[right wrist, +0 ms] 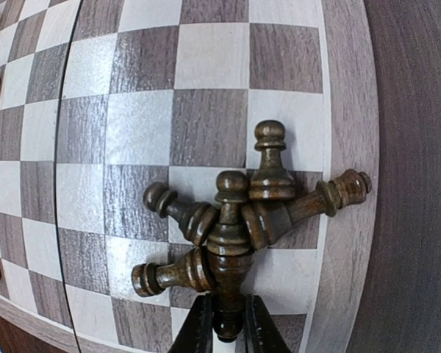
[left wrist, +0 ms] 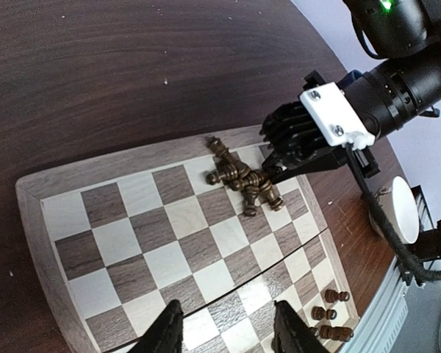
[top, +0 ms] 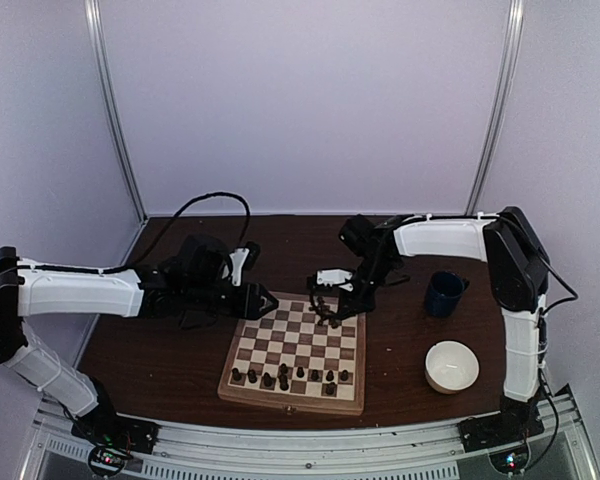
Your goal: Set up the chess pieces on the board
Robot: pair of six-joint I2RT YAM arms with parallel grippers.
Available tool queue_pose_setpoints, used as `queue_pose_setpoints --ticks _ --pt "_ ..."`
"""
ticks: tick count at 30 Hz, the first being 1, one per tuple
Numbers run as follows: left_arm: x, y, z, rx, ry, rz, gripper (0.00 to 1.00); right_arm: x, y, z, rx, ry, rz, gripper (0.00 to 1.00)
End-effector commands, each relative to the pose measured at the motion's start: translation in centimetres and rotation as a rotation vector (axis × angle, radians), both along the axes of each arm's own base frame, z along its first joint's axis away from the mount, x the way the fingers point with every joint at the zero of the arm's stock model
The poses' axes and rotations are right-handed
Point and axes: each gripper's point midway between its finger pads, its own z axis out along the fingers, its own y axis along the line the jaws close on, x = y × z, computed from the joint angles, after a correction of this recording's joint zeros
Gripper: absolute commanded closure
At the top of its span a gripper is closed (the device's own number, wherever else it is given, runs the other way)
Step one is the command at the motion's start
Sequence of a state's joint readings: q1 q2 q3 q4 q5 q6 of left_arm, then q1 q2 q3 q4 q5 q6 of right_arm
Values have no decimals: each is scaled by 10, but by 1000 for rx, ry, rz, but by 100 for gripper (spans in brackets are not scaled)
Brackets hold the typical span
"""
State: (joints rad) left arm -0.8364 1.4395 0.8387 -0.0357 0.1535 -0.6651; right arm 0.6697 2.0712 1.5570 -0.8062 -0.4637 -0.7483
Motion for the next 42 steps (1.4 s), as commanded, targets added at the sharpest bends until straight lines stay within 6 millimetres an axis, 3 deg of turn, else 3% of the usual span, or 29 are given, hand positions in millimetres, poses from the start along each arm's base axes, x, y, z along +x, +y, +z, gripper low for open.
queue_pose_setpoints --ticks 1,9,15,22,29,42 --pt "6 -14 -2 -109 37 6 58 -18 -5 7 1 7 22 88" --pt "9 -41 -26 -245 196 24 58 -31 7 22 49 -24 77 89" --pt "14 -44 -35 -212 237 44 57 -38 12 28 49 -68 115 89" --pt "28 -41 -43 -208 332 63 54 -31 15 40 54 -144 130 89" --pt "32 -52 -48 -225 384 33 54 -26 20 58 79 -205 139 89" --pt "26 -74 -19 -381 353 -101 61 -24 27 60 101 -184 116 90"
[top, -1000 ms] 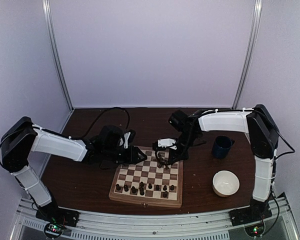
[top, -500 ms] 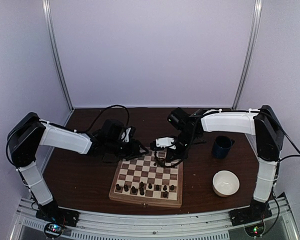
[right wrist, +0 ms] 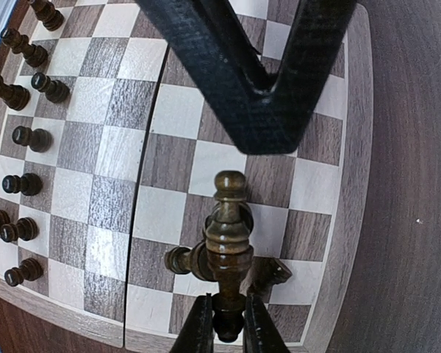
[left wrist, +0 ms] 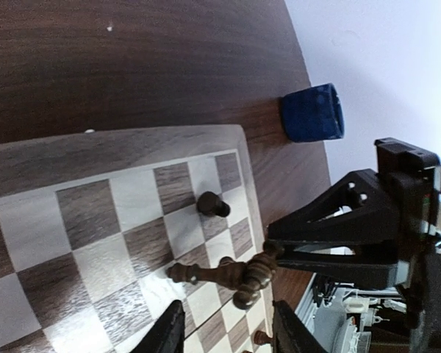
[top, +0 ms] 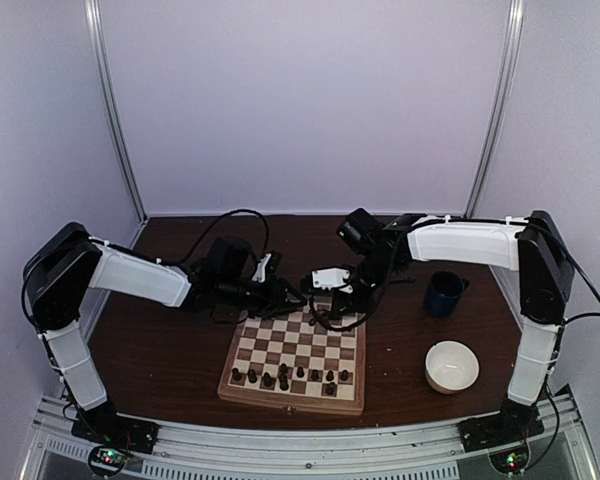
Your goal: Set up the chess pieces on the board
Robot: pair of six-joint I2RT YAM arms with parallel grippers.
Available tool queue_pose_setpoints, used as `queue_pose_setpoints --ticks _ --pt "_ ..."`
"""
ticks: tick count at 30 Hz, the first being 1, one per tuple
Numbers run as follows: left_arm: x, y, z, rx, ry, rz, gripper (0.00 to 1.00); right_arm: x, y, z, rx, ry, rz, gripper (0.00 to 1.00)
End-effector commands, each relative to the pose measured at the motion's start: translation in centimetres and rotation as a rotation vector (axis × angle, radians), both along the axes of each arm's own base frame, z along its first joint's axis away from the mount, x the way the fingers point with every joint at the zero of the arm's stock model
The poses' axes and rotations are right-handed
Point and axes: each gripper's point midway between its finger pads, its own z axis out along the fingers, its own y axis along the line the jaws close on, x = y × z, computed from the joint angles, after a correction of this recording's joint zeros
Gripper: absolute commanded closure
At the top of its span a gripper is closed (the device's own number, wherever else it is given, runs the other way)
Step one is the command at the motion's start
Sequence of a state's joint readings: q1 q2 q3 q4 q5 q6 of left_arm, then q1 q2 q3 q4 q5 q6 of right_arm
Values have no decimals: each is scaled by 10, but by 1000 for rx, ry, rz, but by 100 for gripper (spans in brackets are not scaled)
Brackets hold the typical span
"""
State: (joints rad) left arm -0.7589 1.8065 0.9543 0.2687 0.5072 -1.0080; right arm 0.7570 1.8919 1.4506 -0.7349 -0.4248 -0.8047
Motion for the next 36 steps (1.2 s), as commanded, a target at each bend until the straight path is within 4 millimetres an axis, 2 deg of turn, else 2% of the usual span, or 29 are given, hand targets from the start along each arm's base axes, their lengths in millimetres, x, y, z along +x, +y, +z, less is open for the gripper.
queue_pose_setpoints --ticks 1,11,17,36 --pt "-1 -14 20 -110 -27 -53 62 7 10 15 38 -23 -11 90" --pt "-1 -17 12 -121 26 -42 63 9 12 19 48 -21 -28 90" --pt "-2 -20 13 -152 41 -46 72 10 12 19 51 -20 -35 90" --pt "-3 -28 14 -210 73 -56 92 10 14 17 52 -10 -47 90"
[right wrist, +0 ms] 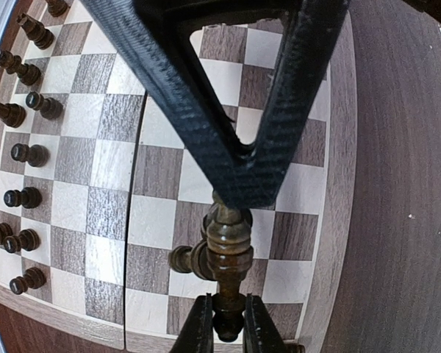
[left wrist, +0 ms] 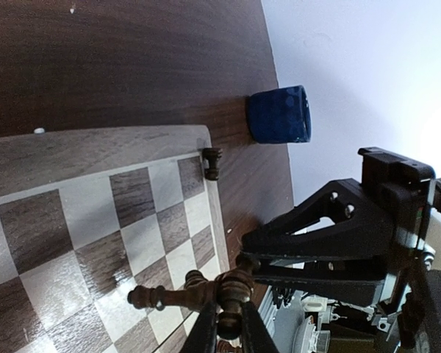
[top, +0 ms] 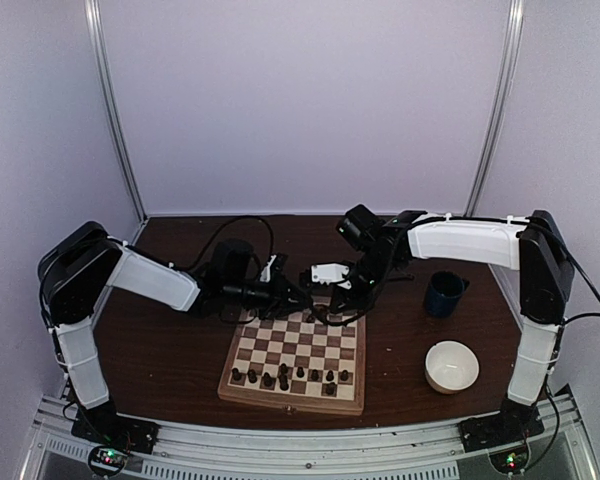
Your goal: Set up the chess pieces on the board
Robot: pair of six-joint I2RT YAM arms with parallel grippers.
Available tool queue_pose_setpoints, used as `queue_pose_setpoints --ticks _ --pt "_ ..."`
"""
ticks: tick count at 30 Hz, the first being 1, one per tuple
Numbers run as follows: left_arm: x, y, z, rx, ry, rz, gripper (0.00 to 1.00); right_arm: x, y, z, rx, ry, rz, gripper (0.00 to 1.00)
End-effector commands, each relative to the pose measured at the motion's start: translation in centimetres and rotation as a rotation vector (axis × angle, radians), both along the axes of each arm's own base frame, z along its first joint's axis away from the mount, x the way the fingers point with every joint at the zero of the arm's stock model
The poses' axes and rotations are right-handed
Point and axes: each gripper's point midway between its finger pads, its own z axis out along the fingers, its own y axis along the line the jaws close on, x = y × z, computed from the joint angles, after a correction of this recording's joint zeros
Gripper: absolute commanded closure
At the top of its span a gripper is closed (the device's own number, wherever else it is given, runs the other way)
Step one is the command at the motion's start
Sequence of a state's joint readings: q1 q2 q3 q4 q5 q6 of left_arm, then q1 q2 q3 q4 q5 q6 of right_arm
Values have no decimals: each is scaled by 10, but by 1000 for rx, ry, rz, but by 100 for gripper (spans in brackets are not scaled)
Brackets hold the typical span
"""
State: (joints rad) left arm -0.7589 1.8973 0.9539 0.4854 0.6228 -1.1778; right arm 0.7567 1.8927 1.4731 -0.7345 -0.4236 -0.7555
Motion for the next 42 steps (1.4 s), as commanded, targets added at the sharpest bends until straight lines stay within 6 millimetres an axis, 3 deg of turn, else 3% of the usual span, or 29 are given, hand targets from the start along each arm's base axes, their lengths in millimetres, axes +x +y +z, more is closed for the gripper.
queue_pose_setpoints --ticks 1,10,22,28,34,38,42 --pt "-1 -6 10 -58 -30 -22 93 6 10 9 34 -18 -4 90" --pt "-4 1 17 0 -71 -30 99 6 -1 -6 -14 2 -15 90" --pt "-14 30 19 225 -141 -59 100 -2 -7 -26 -50 55 -1 90" --pt "-31 57 14 453 -141 -170 100 -4 -9 -30 -64 67 0 90" --pt "-49 104 18 707 -209 -269 100 -3 -10 -27 -62 65 -2 90" --pt "-66 131 9 827 -190 -333 100 -3 -9 -27 -62 67 -3 89" --pt "-83 143 -3 909 -182 -392 100 -3 -9 -27 -61 69 -4 89"
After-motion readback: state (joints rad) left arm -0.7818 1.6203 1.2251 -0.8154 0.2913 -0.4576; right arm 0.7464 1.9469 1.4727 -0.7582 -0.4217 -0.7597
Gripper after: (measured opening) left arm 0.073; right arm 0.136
